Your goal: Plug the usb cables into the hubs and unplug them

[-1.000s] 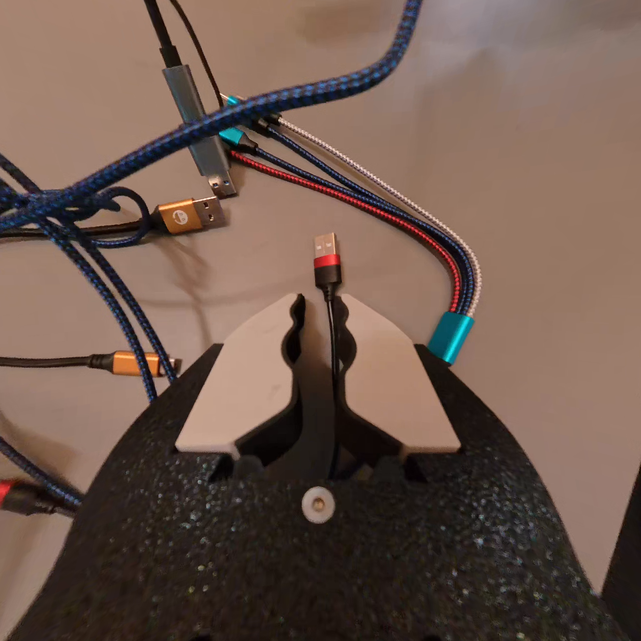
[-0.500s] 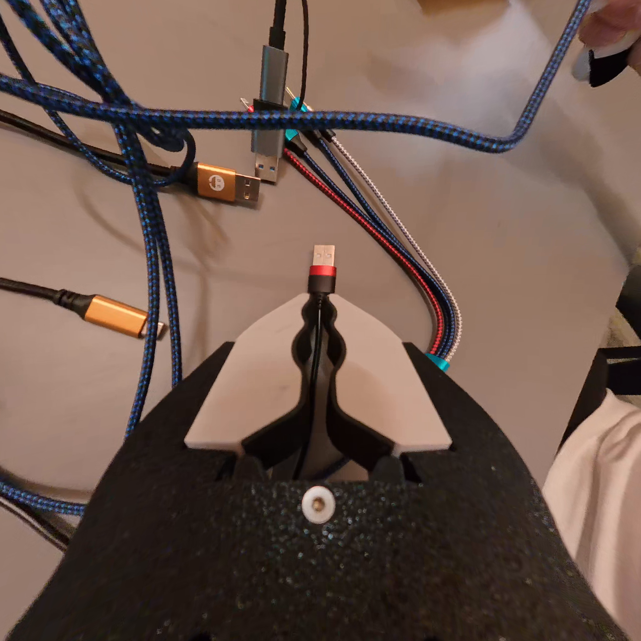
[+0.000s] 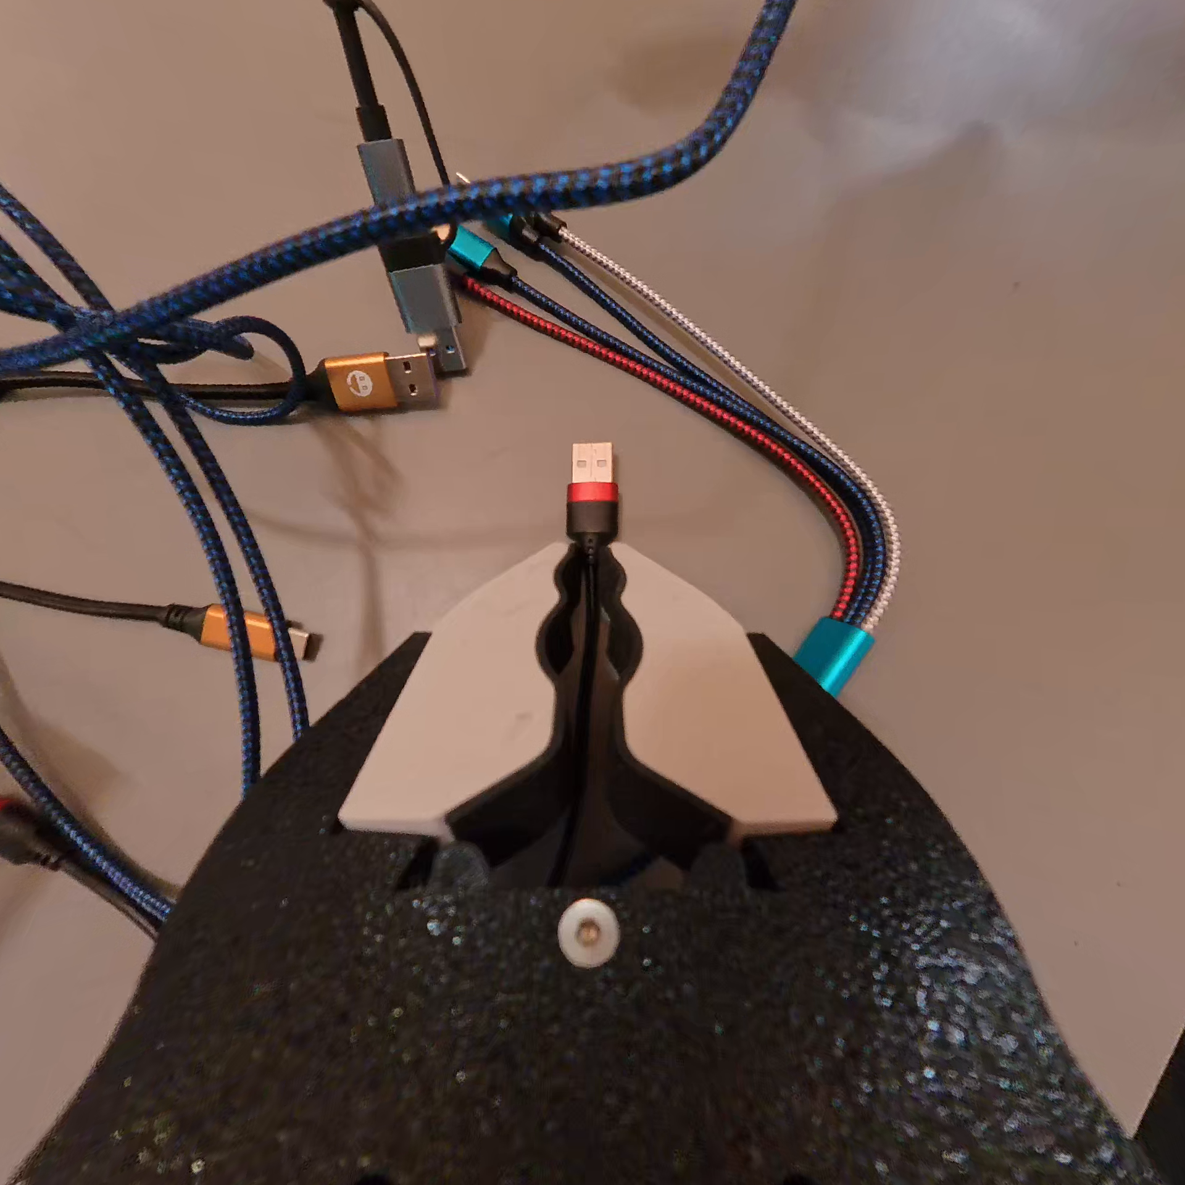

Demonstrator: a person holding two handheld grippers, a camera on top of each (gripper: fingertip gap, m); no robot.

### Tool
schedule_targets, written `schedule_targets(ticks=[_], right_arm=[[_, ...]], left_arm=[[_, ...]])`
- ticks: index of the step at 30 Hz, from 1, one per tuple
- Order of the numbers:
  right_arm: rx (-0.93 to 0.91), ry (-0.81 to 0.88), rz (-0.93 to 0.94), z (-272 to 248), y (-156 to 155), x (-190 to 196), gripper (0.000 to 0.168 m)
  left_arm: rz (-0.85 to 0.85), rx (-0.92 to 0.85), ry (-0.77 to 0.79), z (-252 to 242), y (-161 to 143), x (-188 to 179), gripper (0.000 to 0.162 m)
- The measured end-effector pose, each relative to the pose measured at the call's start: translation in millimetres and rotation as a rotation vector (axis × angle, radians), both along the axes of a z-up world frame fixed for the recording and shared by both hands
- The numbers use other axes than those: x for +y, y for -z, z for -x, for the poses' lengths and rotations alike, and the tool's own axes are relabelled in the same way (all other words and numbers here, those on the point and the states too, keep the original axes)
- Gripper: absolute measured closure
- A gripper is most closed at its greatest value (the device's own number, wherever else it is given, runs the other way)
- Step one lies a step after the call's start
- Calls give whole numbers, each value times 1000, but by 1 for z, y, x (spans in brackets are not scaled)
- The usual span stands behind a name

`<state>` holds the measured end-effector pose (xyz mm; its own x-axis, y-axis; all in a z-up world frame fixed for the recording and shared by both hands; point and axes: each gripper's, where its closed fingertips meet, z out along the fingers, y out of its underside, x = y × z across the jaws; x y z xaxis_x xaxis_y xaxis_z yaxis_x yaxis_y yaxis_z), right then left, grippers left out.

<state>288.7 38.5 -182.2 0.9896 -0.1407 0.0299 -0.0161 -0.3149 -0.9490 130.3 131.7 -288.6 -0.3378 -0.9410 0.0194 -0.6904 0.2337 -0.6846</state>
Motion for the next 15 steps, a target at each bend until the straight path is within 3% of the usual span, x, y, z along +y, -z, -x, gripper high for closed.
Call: schedule_targets(ticks=[7, 9, 15], right_arm=[[-12, 9, -4, 0, -3, 0, 136], [-15, 18, -7, -3, -4, -3, 136], [-6, 27, -15, -7, -5, -5, 136]], left_arm=[[-77, -78, 79, 4, -8, -2, 157], [8, -184, 124, 5, -33, -12, 158], [513, -505, 337, 29, -145, -40, 158]])
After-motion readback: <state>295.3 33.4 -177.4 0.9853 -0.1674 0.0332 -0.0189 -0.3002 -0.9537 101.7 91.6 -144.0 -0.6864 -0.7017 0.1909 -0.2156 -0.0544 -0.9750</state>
